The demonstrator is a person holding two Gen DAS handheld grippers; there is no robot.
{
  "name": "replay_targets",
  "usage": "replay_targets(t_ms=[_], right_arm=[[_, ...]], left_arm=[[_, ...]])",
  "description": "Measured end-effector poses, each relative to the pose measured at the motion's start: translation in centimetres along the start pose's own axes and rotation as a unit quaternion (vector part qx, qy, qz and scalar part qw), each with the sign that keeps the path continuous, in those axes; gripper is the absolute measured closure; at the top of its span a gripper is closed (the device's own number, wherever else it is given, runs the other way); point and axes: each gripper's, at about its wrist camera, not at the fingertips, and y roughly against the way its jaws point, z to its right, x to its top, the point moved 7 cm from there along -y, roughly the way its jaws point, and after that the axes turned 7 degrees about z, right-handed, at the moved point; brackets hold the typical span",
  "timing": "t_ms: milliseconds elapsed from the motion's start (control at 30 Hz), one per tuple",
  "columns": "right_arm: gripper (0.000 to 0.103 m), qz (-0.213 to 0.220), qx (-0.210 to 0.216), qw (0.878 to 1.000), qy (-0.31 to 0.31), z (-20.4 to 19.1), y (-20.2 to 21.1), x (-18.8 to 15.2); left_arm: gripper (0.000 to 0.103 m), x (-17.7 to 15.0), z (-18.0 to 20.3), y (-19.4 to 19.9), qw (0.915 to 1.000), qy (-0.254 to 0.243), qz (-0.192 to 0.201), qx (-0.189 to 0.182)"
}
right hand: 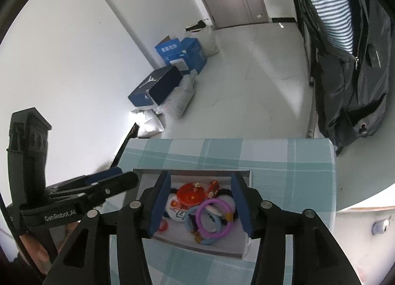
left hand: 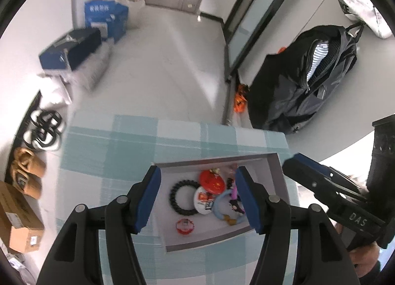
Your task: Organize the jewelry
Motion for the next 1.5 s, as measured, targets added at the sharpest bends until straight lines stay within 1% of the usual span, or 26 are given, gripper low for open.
replay_targets(t_ms=[33, 100, 167, 200, 300, 433, 533, 567, 600, 633, 667, 767, 833, 900, 1033, 1167, 1367, 1500], right_arm=[[0.044, 0.003, 0.000, 1.000, 0.003, -0.2, 0.2, -0.1], [0.035, 0.011, 0.003, 1.000, 0.008, -0.5, 0.8, -0.2], [0.030, 0.017, 0.001, 1.000, 0.015, -0.8, 1.4, -0.3], [0.026, 0.021, 0.000, 1.000, 0.019, -1.0, 1.7, -0.4], [0.021, 0.030, -0.002, 0.999, 0.030, -1.7, 2.6, -0.7], [0.017, 0.042, -0.011, 0.998, 0.040, -2.1, 4.0, -1.2], [0.014, 0.049, -0.016, 0.998, 0.041, -2.1, 4.9, -1.5], [0.012, 0.051, -0.018, 0.998, 0.041, -2.1, 5.3, -1.7], [0.011, 0.052, -0.019, 0.997, 0.044, -2.2, 5.6, -1.8], [0.011, 0.054, -0.023, 0.997, 0.049, -2.3, 5.8, -2.0], [0.010, 0.057, -0.027, 0.996, 0.057, -2.4, 6.1, -2.1], [0.009, 0.064, -0.042, 0.994, 0.079, -2.7, 6.7, -2.6], [0.005, 0.065, -0.043, 0.993, 0.087, -2.9, 7.1, -3.0], [0.002, 0.069, -0.043, 0.993, 0.091, -3.2, 7.7, -3.5], [0.000, 0.072, -0.038, 0.993, 0.085, -3.5, 8.7, -4.6], [0.000, 0.068, -0.036, 0.994, 0.080, -3.8, 9.3, -5.9], [0.000, 0.073, -0.038, 0.994, 0.068, -4.0, 10.0, -6.8], [0.000, 0.077, -0.043, 0.993, 0.073, -4.0, 10.1, -6.6]], left_arm=[[0.045, 0.1, 0.0, 0.5, 0.9999, -0.005, 0.012, 0.008], [0.045, 0.2, 0.0, 1.4, 0.9990, -0.017, 0.031, 0.027], [0.045, 0.2, 0.2, 2.6, 0.9971, -0.030, 0.055, 0.042], [0.042, 0.2, 0.3, 3.1, 0.9962, -0.036, 0.063, 0.049], [0.031, -0.1, 0.4, 4.5, 0.9933, -0.038, 0.091, 0.061], [0.029, -0.8, 0.3, 5.9, 0.9915, -0.029, 0.107, 0.067], [0.023, -1.3, 0.4, 6.9, 0.9896, -0.024, 0.122, 0.073], [0.019, -1.4, 0.4, 7.2, 0.9880, -0.025, 0.127, 0.084], [0.016, -1.5, 0.2, 7.5, 0.9854, -0.028, 0.132, 0.104], [0.015, -1.6, 0.3, 7.6, 0.9841, -0.029, 0.135, 0.111], [0.015, -1.6, 0.4, 7.8, 0.9842, -0.031, 0.139, 0.106], [0.015, -2.0, 0.7, 8.4, 0.9824, -0.038, 0.147, 0.109], [0.015, -2.5, 0.9, 8.8, 0.9810, -0.041, 0.151, 0.115], [0.015, -3.3, 1.1, 9.2, 0.9822, -0.037, 0.149, 0.109], [0.015, -4.6, 1.6, 9.8, 0.9841, -0.032, 0.142, 0.101], [0.015, -5.5, 2.4, 10.4, 0.9827, -0.047, 0.145, 0.106], [0.015, -5.4, 2.4, 10.8, 0.9813, -0.048, 0.152, 0.108], [0.015, -5.4, 2.3, 10.8, 0.9822, -0.044, 0.149, 0.105]])
